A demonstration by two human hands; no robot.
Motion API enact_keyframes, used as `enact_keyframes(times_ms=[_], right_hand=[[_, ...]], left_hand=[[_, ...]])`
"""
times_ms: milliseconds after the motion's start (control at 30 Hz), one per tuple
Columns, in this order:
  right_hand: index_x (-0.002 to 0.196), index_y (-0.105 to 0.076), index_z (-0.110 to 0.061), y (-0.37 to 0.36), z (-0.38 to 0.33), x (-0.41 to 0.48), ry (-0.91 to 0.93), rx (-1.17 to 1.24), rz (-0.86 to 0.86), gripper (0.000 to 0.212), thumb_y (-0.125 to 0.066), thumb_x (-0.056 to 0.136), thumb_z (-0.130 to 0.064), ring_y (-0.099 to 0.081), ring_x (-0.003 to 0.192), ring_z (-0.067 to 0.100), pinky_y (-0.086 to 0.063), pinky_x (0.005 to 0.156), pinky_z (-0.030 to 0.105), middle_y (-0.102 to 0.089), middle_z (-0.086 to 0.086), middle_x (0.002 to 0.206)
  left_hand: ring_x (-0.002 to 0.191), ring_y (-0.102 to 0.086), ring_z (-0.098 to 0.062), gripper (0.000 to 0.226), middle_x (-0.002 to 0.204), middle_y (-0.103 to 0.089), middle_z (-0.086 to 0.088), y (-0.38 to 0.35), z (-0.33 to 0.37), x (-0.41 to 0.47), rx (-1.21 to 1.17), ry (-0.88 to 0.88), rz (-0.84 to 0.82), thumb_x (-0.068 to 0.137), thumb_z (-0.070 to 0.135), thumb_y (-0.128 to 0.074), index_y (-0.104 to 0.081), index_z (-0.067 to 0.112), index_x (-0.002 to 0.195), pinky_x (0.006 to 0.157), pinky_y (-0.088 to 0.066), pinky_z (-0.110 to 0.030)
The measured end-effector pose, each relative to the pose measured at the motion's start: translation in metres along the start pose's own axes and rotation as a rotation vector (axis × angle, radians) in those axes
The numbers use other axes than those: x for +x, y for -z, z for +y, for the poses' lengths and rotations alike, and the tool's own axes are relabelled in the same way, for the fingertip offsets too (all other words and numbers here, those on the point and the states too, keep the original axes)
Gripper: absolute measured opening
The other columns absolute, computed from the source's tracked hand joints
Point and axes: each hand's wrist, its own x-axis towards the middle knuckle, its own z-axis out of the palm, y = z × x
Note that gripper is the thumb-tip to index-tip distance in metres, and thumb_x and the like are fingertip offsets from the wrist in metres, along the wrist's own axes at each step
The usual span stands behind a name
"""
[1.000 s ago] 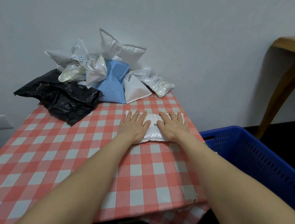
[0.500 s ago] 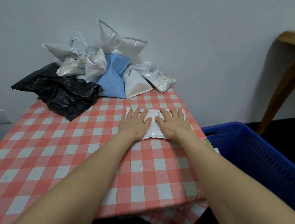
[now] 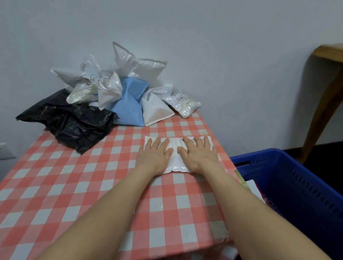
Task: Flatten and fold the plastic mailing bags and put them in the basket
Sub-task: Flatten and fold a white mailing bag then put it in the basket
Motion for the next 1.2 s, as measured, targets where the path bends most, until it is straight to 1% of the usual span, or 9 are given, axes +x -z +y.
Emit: enact_keyframes(times_ms=[233, 367, 500, 600, 667, 800, 933, 1200], right_hand=[[0.153, -0.009, -0.038, -0.001, 0.001, 0.0, 0.004, 0.02, 0.015, 0.058, -0.016, 0.098, -0.057, 0.011, 0.148, 0.027, 0.0, 0.118, 0.052, -0.003, 0.0, 0.162], [0.153, -0.01, -0.039, 0.0, 0.002, -0.001, 0.008, 0.045, 0.015, 0.058, -0.017, 0.098, -0.057, 0.01, 0.149, 0.027, 0.0, 0.118, 0.051, -0.005, -0.001, 0.162], [0.152, -0.016, -0.035, 0.011, 0.004, -0.002, 0.024, 0.129, -0.03, 0.056, -0.019, 0.1, -0.053, 0.007, 0.149, 0.026, -0.002, 0.119, 0.052, -0.006, 0.0, 0.162], [0.153, -0.015, -0.029, 0.019, 0.002, -0.004, 0.016, 0.108, 0.066, 0.057, -0.021, 0.101, -0.051, 0.002, 0.149, 0.027, -0.004, 0.119, 0.05, -0.006, 0.002, 0.162], [0.154, -0.014, -0.029, 0.019, -0.002, -0.004, 0.021, 0.057, 0.112, 0.058, -0.021, 0.101, -0.05, 0.004, 0.149, 0.028, -0.002, 0.119, 0.05, -0.004, 0.002, 0.162], [0.154, -0.011, -0.034, 0.007, -0.005, -0.002, 0.039, 0.002, 0.013, 0.057, -0.016, 0.1, -0.052, 0.007, 0.149, 0.03, 0.003, 0.117, 0.053, -0.006, 0.001, 0.162], [0.153, -0.011, -0.036, 0.0, -0.003, 0.0, 0.034, -0.014, 0.031, 0.056, -0.015, 0.1, -0.053, 0.006, 0.149, 0.029, 0.002, 0.118, 0.053, -0.008, 0.0, 0.162], [0.153, -0.011, -0.035, -0.005, -0.003, -0.001, 0.036, -0.03, 0.047, 0.057, -0.014, 0.1, -0.054, 0.007, 0.149, 0.029, 0.002, 0.118, 0.053, -0.006, 0.0, 0.162]], left_hand=[[0.148, 0.004, -0.023, 0.054, 0.161, 0.001, 0.003, -0.002, 0.0, 0.001, -0.004, 0.008, 0.014, 0.101, 0.046, -0.009, -0.003, 0.03, 0.153, 0.12, -0.003, -0.045], [0.148, -0.001, -0.023, 0.053, 0.161, -0.007, 0.002, -0.005, 0.001, -0.002, -0.028, 0.001, 0.084, 0.102, 0.045, -0.012, -0.01, 0.028, 0.152, 0.12, -0.006, -0.044], [0.147, -0.007, -0.024, 0.051, 0.159, -0.015, -0.001, 0.003, 0.003, -0.003, 0.007, -0.009, 0.085, 0.102, 0.04, -0.014, -0.017, 0.025, 0.151, 0.118, -0.009, -0.048], [0.147, -0.01, -0.023, 0.049, 0.158, -0.019, -0.002, 0.014, 0.007, -0.003, 0.008, -0.068, 0.224, 0.103, 0.036, -0.017, -0.022, 0.022, 0.15, 0.119, -0.009, -0.045], [0.147, -0.01, -0.021, 0.049, 0.158, -0.019, -0.001, 0.017, 0.009, -0.002, -0.033, -0.113, 0.274, 0.103, 0.035, -0.018, -0.02, 0.022, 0.151, 0.119, -0.01, -0.043], [0.148, -0.006, -0.02, 0.05, 0.16, -0.012, 0.002, 0.004, 0.008, -0.002, -0.025, -0.15, 0.121, 0.103, 0.038, -0.015, -0.011, 0.028, 0.152, 0.12, -0.006, -0.044], [0.148, -0.005, -0.018, 0.051, 0.16, -0.01, 0.005, -0.008, 0.004, -0.003, -0.003, -0.144, 0.133, 0.103, 0.041, -0.012, -0.009, 0.031, 0.152, 0.12, -0.003, -0.044], [0.148, -0.005, -0.017, 0.051, 0.16, -0.009, 0.004, -0.011, 0.004, -0.002, 0.003, -0.148, 0.125, 0.103, 0.038, -0.013, -0.008, 0.031, 0.153, 0.12, -0.002, -0.043]])
